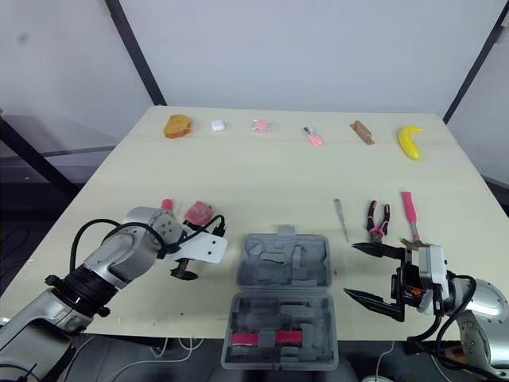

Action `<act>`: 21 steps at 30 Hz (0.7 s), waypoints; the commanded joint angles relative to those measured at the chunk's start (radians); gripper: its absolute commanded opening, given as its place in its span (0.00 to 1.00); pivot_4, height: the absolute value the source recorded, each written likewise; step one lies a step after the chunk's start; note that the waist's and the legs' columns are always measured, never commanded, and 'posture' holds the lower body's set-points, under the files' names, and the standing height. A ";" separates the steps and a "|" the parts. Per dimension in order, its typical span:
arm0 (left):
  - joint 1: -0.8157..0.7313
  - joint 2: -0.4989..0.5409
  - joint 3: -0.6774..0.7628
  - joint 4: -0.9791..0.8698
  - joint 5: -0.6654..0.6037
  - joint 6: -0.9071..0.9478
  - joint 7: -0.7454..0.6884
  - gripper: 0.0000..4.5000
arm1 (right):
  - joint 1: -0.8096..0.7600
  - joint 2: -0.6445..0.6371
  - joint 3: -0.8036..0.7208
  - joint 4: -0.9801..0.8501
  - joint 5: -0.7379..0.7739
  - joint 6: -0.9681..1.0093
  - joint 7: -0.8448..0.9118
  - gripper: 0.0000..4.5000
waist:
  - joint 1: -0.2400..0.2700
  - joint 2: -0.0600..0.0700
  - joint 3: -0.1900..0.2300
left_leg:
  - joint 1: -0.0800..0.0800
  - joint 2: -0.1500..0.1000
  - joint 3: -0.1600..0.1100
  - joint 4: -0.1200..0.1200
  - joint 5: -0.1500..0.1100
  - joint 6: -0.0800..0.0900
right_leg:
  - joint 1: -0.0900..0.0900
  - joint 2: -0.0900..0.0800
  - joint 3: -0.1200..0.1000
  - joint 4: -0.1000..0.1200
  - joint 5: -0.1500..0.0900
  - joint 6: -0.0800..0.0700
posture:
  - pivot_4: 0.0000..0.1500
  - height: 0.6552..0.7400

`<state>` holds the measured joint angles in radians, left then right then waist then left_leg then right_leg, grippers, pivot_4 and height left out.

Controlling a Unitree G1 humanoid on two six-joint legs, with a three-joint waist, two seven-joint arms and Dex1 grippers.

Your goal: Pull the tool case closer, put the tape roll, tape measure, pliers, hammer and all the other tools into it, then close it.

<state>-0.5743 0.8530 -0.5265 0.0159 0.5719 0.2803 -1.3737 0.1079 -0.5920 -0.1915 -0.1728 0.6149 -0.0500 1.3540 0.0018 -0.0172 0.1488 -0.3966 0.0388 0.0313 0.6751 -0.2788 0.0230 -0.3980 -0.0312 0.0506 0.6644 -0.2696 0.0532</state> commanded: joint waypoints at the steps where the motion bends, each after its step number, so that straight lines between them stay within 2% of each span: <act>1: -0.015 -0.017 -0.009 0.024 0.012 -0.015 0.008 0.88 | -0.016 0.001 -0.007 -0.004 0.007 -0.020 -0.005 1.00 | 0.001 0.000 0.000 | 0.000 0.000 0.000 0.000 0.000 0.000 | 0.000 0.000 0.000 0.000 0.000 0.000 | 1.00 1.00; 4: -0.015 -0.036 -0.003 0.029 -0.001 -0.016 0.004 0.66 | -0.018 0.002 -0.005 -0.003 0.006 -0.022 -0.007 1.00 | 0.010 0.001 0.000 | 0.000 0.000 0.000 0.001 0.000 0.000 | 0.000 0.000 0.000 0.001 0.000 0.000 | 1.00 1.00; 8: -0.009 -0.039 0.000 0.021 0.004 -0.014 0.006 0.29 | -0.030 0.009 0.001 0.003 -0.004 -0.036 -0.011 1.00 | 0.015 0.001 -0.001 | 0.000 0.000 0.000 0.003 0.000 0.000 | 0.001 0.000 -0.001 0.002 0.000 0.000 | 1.00 1.00; 10: -0.004 -0.036 0.001 0.019 0.005 -0.015 0.009 0.03 | -0.033 0.013 0.004 0.004 -0.006 -0.037 -0.015 1.00 | 0.012 0.001 -0.001 | 0.000 0.000 0.000 0.004 0.000 0.000 | 0.002 0.000 -0.001 0.002 0.000 0.000 | 1.00 1.00; 21: 0.023 0.047 0.065 -0.076 -0.047 0.007 -0.045 0.01 | -0.041 0.007 0.021 -0.005 0.000 -0.025 -0.016 1.00 | 0.010 0.002 -0.001 | 0.000 0.000 -0.003 0.004 0.000 0.000 | 0.001 0.000 -0.001 0.003 0.000 0.000 | 1.00 1.00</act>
<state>-0.5497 0.8760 -0.5092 -0.0032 0.5448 0.2759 -1.3964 0.0722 -0.5764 -0.1648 -0.1523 0.5975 -0.0697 1.3360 0.0119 -0.0157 0.1481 -0.3965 0.0390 0.0267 0.6796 -0.2788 0.0231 -0.3965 -0.0312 0.0491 0.6672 -0.2696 0.0532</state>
